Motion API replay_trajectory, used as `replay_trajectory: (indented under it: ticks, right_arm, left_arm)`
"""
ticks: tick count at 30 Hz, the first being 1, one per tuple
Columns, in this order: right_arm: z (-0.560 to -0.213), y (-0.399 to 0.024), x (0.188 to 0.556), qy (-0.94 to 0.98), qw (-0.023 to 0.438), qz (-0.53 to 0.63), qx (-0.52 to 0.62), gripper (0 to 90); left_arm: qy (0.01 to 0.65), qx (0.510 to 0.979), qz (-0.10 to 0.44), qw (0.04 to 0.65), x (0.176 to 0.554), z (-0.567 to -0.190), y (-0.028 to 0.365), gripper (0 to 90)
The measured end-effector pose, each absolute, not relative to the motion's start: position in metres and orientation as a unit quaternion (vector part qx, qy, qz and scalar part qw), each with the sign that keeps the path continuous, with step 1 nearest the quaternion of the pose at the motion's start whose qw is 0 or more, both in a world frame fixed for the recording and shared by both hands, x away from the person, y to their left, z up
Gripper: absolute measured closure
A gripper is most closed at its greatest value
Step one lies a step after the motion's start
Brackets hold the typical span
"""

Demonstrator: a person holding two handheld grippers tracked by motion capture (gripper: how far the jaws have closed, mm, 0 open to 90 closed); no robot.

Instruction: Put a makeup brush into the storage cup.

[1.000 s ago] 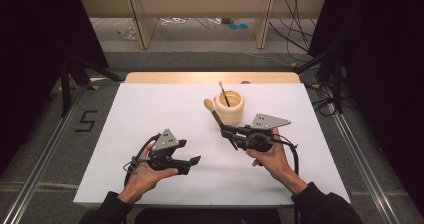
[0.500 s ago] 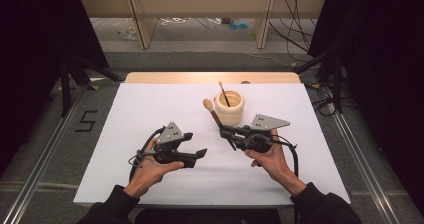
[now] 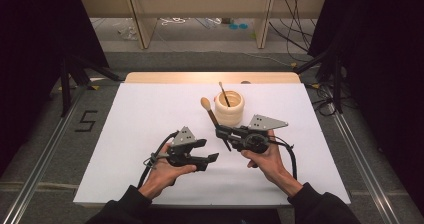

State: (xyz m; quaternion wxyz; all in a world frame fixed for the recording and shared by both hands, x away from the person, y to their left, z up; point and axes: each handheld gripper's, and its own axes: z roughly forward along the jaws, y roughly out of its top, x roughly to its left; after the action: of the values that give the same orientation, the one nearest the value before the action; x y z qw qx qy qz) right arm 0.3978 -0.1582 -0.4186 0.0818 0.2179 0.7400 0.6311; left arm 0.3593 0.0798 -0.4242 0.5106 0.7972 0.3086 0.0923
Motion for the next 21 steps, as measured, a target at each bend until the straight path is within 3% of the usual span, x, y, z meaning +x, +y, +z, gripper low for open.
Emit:
replay_trajectory:
  ticks: [21]
  right_arm:
    - [-0.422, -0.153, 0.394, 0.737, 0.065, 0.637, 0.216, 78.5]
  left_arm:
    - [0.307, 0.781, 0.077, 0.538, 0.365, -0.429, 0.064, 48.3]
